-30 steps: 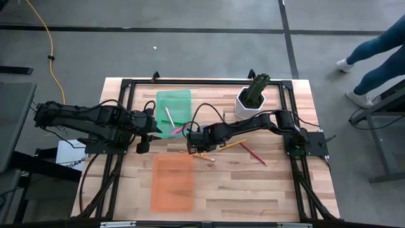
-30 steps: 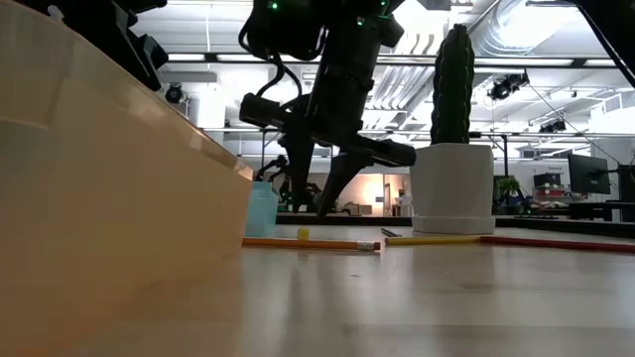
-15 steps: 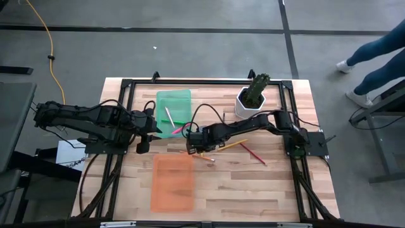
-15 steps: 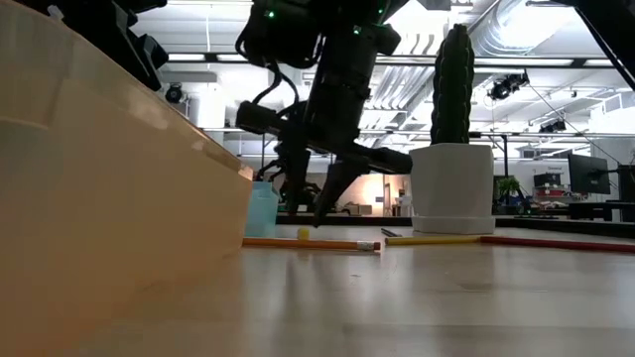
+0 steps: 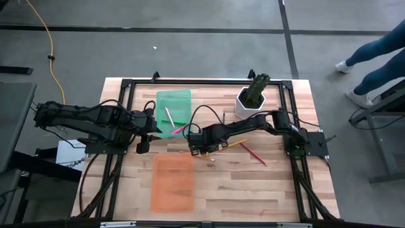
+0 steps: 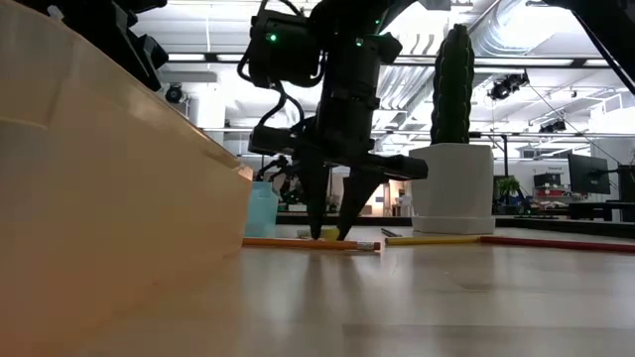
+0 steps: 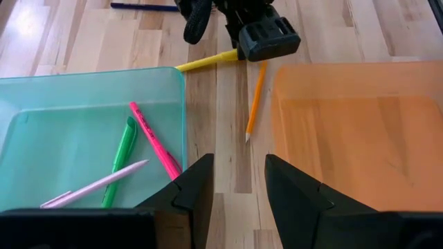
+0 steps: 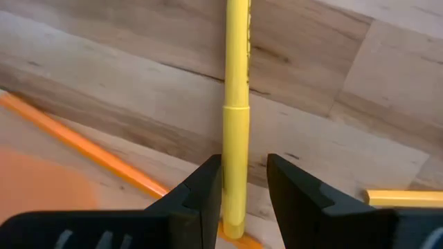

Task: Sort pens & pencils
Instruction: Put the yellow pen into the green bin

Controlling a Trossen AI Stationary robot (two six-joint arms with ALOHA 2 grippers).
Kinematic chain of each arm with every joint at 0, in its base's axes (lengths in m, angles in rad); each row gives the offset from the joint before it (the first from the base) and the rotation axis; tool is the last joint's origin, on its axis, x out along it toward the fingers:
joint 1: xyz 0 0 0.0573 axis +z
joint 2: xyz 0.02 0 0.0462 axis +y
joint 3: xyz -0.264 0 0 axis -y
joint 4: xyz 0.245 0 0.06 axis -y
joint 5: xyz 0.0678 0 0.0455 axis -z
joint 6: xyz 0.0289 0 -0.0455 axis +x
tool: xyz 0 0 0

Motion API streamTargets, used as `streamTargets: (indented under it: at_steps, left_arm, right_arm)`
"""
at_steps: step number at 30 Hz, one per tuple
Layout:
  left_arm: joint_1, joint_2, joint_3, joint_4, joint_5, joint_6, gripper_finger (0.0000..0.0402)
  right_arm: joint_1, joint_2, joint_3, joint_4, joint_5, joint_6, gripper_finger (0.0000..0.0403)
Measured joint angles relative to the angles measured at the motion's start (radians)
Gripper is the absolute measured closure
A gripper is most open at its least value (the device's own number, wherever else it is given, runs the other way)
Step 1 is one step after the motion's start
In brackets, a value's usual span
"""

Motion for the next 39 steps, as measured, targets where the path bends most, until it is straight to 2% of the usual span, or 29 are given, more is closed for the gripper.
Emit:
streamTargets:
  at_steps: [21, 32, 39]
  left_arm:
    - [0.0, 0.0, 0.0, 0.0, 0.0, 0.0, 0.0283]
    - [0.0, 0.0, 0.0, 0.0, 0.0, 0.0, 0.0283]
    - [0.0, 0.0, 0.0, 0.0, 0.0, 0.0, 0.0283]
  right_arm:
    - [-0.004, 0.0, 0.0, 0.0, -0.008, -0.016, 0.0296]
    - [-0.008, 0.0, 0.0, 0.001, -0.02, -0.043, 0.0341]
    - [-0.016, -0.001, 0.0, 0.004, -0.035, -0.061, 0.0348]
